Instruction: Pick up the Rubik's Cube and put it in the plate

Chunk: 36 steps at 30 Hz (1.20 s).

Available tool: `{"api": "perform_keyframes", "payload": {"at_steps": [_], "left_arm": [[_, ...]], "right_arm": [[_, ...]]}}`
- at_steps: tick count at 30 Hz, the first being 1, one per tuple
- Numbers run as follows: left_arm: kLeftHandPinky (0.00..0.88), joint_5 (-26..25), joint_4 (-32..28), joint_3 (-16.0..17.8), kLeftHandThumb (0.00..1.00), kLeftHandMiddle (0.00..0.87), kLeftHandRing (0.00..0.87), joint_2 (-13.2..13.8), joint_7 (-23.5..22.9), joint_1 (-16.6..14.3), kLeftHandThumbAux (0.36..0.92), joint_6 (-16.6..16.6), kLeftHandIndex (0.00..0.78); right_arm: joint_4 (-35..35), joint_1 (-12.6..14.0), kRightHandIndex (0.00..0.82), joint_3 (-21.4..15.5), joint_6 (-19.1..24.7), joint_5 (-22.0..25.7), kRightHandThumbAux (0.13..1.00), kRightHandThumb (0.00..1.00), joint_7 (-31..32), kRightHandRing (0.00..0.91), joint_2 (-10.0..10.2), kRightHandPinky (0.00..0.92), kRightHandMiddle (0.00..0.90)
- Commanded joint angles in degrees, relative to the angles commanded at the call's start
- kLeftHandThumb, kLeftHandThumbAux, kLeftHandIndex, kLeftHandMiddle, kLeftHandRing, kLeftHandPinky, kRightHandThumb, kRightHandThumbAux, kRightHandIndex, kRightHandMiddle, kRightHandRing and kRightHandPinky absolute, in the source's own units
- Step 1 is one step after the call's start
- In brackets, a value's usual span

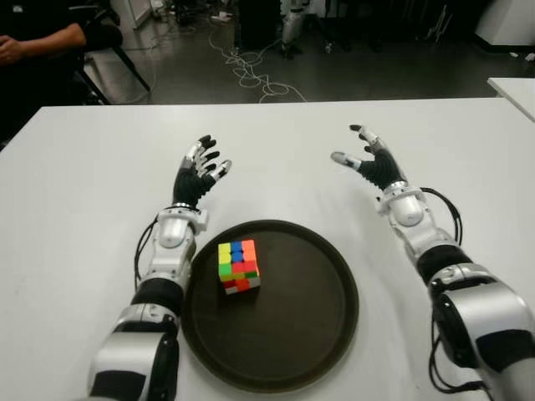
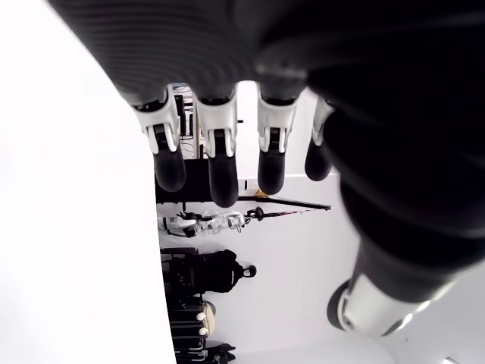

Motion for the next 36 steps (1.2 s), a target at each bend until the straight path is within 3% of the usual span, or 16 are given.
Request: {"api": "perform_keyframes", "payload": {"at_steps": [7,12,20,36], "left_arm": [[0.125,-0.46,-0.09,0.52,0.127,0.153,0.132,0.01,-0.31,0.21,0.778,-0.15,0.113],[0.118,-0.88,0.16,0.74,0.117,0.154,0.128,0.02,-0.65,0.20,0.784,-0.44,0.106],[0.112,-1.27,0.85,1.05,0.080,0.148,0.120,0.14,-0.83,0.17,0.773,-1.31,0.109],[0.083,-0.93,2.28,0.96,0.008,0.139,0.104,0.77,-0.95,-0.39,0.757,-2.01,0.109]], "right_arm": [[-0.15,-0.07,0.000,0.16,0.71,-0.57,0.522,0.019,-1.17,0.022,0.70,0.045,0.019],[0.00,-0.22,0.000,2.35,0.08,-3.23,0.534,0.050,-2.46,0.043,0.58,0.073,0.034],[-0.03,-0.12,0.000,5.32,-1.96,-7.09,0.542,0.051,-4.34,0.062,0.20,0.104,0.048],[0.67,-0.11,0.000,6.68,-4.59,-9.18,0.531,0.039,-7.15,0.064,0.20,0.105,0.044]]}}
